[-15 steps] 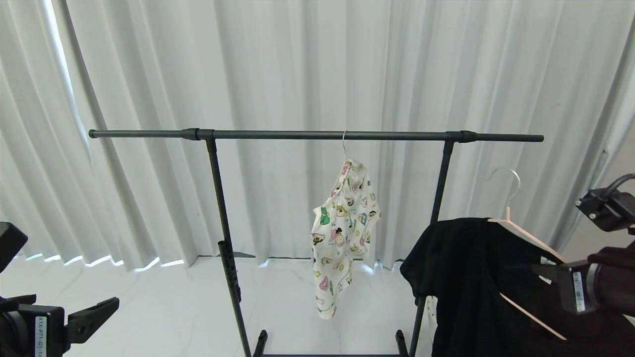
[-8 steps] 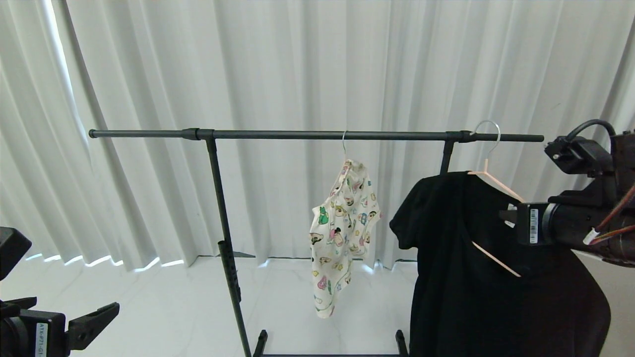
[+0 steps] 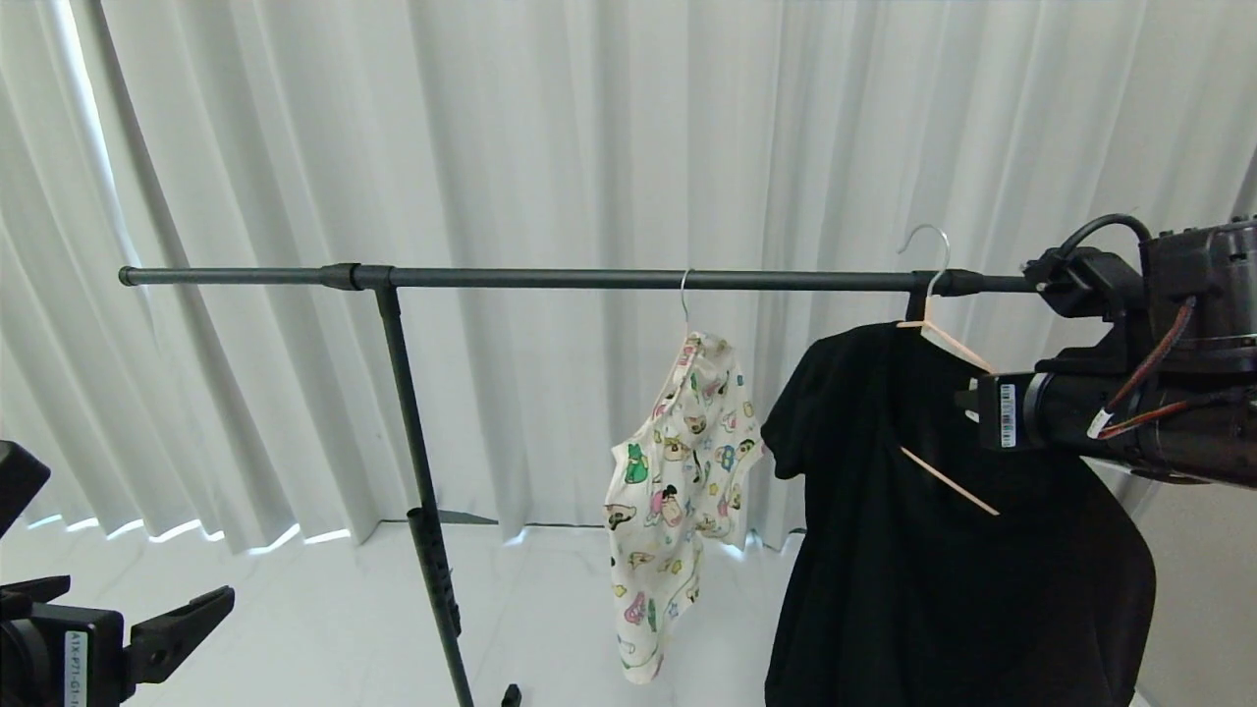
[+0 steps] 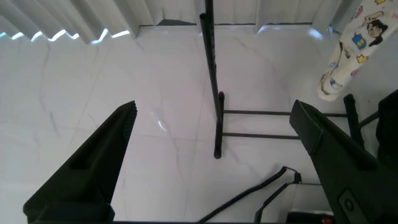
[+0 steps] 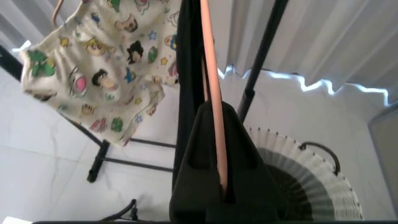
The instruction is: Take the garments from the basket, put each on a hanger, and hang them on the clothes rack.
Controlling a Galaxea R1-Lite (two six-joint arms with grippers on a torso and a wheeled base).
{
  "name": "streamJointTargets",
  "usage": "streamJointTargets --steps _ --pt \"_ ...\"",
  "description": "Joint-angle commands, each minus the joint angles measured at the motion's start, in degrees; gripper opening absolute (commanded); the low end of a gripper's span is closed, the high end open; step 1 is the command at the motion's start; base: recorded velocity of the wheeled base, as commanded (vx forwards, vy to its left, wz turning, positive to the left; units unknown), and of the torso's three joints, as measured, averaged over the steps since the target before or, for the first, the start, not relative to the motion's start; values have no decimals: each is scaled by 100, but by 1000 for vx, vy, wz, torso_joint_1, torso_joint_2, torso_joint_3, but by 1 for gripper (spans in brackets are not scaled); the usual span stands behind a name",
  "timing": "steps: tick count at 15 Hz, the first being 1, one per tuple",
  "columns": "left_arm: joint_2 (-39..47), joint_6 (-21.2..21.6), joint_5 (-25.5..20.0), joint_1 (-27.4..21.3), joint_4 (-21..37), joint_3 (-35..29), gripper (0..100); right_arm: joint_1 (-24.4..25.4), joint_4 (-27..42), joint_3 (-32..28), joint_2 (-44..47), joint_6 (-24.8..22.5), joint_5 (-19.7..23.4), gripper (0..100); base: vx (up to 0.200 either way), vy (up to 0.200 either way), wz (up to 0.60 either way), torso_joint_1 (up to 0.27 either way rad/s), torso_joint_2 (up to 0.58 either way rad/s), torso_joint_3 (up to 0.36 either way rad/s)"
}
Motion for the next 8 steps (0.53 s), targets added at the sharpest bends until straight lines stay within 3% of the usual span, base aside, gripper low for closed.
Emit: streamJointTargets --steps 1,8 --pt "8 -3 -1 -105 -3 12 100 -1 -4 -8 58 -1 -4 0 200 0 0 7 2 2" --pt "-18 5 8 -377 -3 21 100 -168 -214 -25 304 -62 5 0 200 0 0 2 3 4"
